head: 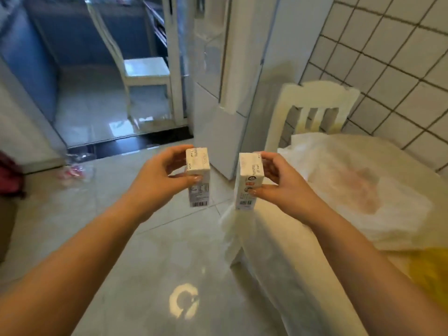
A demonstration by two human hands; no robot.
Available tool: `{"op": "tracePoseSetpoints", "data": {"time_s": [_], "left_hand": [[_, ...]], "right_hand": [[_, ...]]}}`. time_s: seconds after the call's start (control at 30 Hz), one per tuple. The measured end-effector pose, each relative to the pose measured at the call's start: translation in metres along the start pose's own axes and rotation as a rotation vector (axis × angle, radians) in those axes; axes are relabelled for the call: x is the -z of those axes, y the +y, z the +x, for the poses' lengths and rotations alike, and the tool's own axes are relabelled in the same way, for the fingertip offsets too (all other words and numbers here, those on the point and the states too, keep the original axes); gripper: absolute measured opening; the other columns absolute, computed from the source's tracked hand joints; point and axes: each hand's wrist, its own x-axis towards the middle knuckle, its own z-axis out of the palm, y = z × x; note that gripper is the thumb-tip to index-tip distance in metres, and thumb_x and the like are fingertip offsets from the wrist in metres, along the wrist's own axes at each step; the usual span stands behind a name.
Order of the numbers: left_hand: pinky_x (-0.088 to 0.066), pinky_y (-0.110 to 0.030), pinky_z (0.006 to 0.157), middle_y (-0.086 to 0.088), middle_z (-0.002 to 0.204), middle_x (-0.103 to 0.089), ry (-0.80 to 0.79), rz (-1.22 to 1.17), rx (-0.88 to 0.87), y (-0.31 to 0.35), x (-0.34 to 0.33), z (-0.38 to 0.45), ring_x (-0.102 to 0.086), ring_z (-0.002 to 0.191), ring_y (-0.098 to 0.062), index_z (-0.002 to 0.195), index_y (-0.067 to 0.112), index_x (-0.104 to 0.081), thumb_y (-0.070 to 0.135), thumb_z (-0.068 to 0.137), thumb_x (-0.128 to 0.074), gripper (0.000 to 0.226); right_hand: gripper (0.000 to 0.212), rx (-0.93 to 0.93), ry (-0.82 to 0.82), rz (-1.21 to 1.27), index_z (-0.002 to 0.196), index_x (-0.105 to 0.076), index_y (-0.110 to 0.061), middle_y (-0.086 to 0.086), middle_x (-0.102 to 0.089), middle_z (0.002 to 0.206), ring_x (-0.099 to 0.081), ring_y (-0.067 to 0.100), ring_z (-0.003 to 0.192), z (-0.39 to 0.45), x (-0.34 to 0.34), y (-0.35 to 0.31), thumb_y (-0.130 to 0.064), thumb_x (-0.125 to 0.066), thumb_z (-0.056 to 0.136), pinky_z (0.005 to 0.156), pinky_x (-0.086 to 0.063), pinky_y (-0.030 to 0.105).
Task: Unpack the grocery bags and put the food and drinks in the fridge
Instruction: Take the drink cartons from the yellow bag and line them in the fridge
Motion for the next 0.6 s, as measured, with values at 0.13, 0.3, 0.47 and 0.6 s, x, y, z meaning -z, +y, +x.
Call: {"op": "tracePoseSetpoints", "data": {"time_s": [0.13,0.3,0.47,0.6], "left_hand": [[-0.048,-0.035,0.096,0.012,0.117,-0.06,0.06,0.019,0.008,-0.015,0.067,0.021,-0.054,0.115,-0.007,0.117,0.036,-0.052,0.008,0.077,-0.071,0.052],[-0.048,-0.03,0.093,0.012,0.119,-0.06,0.149,-0.051,0.015,-0.034,0.119,0.073,-0.054,0.114,-0.004,0.124,0.028,-0.051,0.007,0.075,-0.071,0.056],[-0.053,-0.025,0.085,0.011,0.118,-0.062,0.21,-0.111,-0.007,-0.048,0.159,0.167,-0.057,0.11,-0.003,0.124,0.027,-0.053,0.006,0.076,-0.07,0.055],[-0.055,-0.025,0.082,0.009,0.119,-0.063,0.266,-0.119,-0.034,-0.046,0.201,0.264,-0.059,0.111,-0.008,0.126,0.026,-0.053,0.005,0.077,-0.069,0.056]], "right_hand": [[0.059,0.037,-0.039,0.011,0.113,-0.043,-0.039,-0.019,-0.054,0.115,-0.053,-0.004,0.111,0.054,-0.049,-0.019,-0.001,-0.071,0.077,0.091,-0.05,0.019],[0.06,0.057,-0.045,0.008,0.114,-0.04,-0.039,-0.027,-0.049,0.11,-0.051,-0.009,0.104,0.136,-0.081,-0.029,-0.001,-0.07,0.078,0.083,-0.048,0.01],[0.063,0.12,-0.038,0.076,0.109,-0.04,-0.05,-0.031,-0.048,0.111,-0.047,-0.014,0.104,0.246,-0.095,-0.031,0.0,-0.067,0.08,0.077,-0.044,0.001],[0.065,0.177,-0.001,0.18,0.114,-0.035,-0.055,-0.037,-0.045,0.114,-0.046,-0.013,0.11,0.356,-0.101,-0.038,-0.005,-0.064,0.084,0.082,-0.043,0.003]]}}
